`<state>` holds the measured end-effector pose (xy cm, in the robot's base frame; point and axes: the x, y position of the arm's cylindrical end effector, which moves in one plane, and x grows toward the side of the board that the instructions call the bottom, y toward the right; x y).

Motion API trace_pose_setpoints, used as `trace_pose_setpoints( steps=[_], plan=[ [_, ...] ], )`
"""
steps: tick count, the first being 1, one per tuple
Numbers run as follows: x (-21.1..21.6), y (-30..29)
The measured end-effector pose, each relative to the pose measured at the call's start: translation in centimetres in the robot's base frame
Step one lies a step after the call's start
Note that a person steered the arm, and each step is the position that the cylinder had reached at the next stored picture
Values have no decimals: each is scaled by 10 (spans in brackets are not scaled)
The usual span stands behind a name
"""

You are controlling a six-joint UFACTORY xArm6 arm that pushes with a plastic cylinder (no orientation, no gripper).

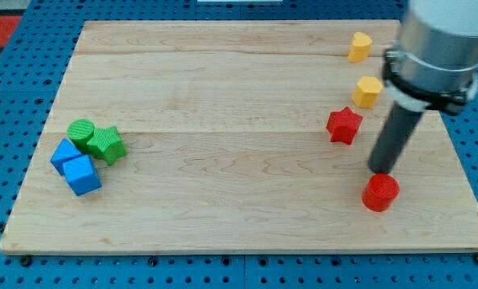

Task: Move the red star towards the center left side of the board

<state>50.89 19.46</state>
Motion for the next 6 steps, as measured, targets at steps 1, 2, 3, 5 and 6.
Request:
trace_pose_setpoints(
  steps=[1,2,3,5,6],
  plan=[
    [-26,-16],
    [-52,-54],
    [-58,-15],
    [-86,-135],
    [-100,-276]
  ],
)
